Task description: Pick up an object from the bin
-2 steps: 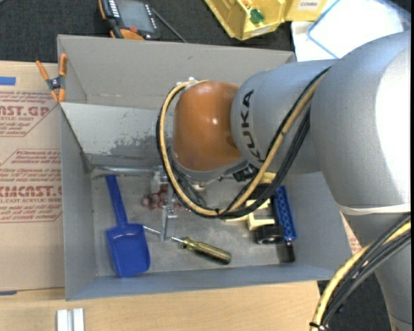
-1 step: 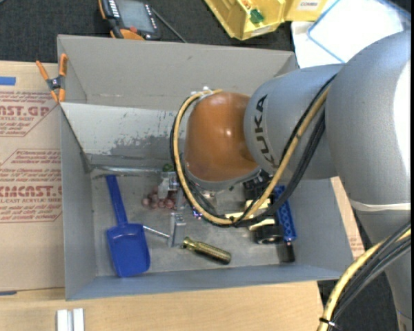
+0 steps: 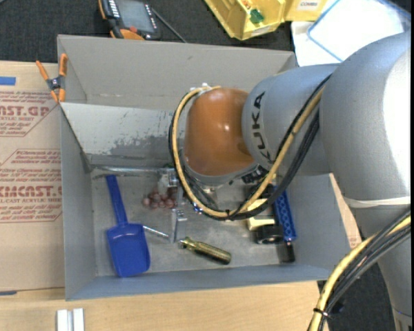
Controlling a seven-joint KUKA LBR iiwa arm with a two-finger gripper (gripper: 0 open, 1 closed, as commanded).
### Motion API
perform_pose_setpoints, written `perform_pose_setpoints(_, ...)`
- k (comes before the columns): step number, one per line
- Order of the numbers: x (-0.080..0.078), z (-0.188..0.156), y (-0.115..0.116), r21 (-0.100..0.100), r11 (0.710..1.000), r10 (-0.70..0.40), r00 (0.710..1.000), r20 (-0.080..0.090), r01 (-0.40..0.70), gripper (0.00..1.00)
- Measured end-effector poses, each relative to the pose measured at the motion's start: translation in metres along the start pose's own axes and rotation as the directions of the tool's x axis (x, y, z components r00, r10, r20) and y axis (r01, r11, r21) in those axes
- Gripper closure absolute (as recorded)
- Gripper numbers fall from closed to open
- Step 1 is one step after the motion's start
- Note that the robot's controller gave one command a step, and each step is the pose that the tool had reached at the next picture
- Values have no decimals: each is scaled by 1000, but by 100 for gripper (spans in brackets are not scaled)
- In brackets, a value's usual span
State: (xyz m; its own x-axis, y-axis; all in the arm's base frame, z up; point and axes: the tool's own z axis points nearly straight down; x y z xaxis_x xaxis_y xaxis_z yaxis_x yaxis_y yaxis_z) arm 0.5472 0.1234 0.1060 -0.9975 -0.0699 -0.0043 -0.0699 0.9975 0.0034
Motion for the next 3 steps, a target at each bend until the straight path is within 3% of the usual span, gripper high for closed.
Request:
perform_pose_setpoints(1,2,9,-58,-5,997,-78,997,10,78,100)
perform_pose_setpoints(3,-5,3,-57,-5,995,-100,995,11,100,100)
